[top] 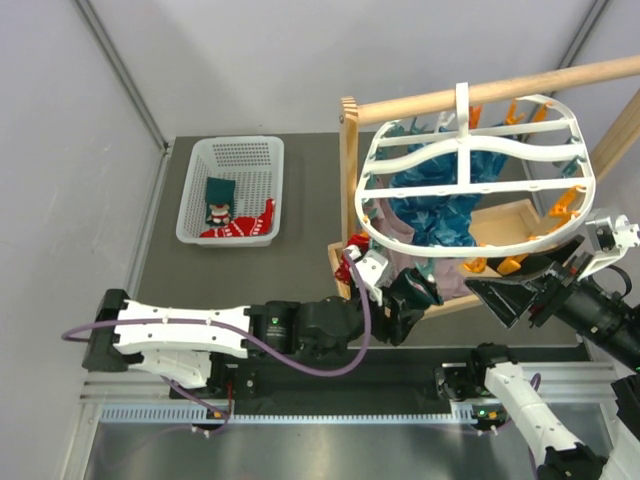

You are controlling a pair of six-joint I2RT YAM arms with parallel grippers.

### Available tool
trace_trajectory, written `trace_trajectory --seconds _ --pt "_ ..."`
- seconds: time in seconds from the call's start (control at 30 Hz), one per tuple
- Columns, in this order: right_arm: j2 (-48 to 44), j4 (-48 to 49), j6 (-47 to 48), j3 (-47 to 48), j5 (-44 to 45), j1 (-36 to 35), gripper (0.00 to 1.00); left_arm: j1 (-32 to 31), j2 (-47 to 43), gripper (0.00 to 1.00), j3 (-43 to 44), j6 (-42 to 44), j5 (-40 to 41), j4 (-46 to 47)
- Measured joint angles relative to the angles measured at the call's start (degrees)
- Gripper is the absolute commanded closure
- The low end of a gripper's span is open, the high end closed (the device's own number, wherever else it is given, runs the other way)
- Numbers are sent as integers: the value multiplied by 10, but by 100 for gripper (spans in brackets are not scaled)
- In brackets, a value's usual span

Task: Clip the socks to the hanger
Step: Rotate the hanger at the clothesline, then open the clamp at the hanger.

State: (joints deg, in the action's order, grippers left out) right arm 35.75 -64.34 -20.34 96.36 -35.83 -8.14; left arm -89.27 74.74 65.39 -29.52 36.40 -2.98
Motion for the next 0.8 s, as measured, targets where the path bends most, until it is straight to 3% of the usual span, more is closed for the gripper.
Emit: trace_trajectory --seconds 0.23,0.5,0.8 --pt "5 -27 2 2 17 -1 40 1 -78 34 -58 -7 -187 65" --pt "25 -54 8 12 39 -8 36 -14 -67 38 -21 3 -330 119" --pt "24 -80 8 12 46 -11 6 -71 30 39 124 72 -414 124"
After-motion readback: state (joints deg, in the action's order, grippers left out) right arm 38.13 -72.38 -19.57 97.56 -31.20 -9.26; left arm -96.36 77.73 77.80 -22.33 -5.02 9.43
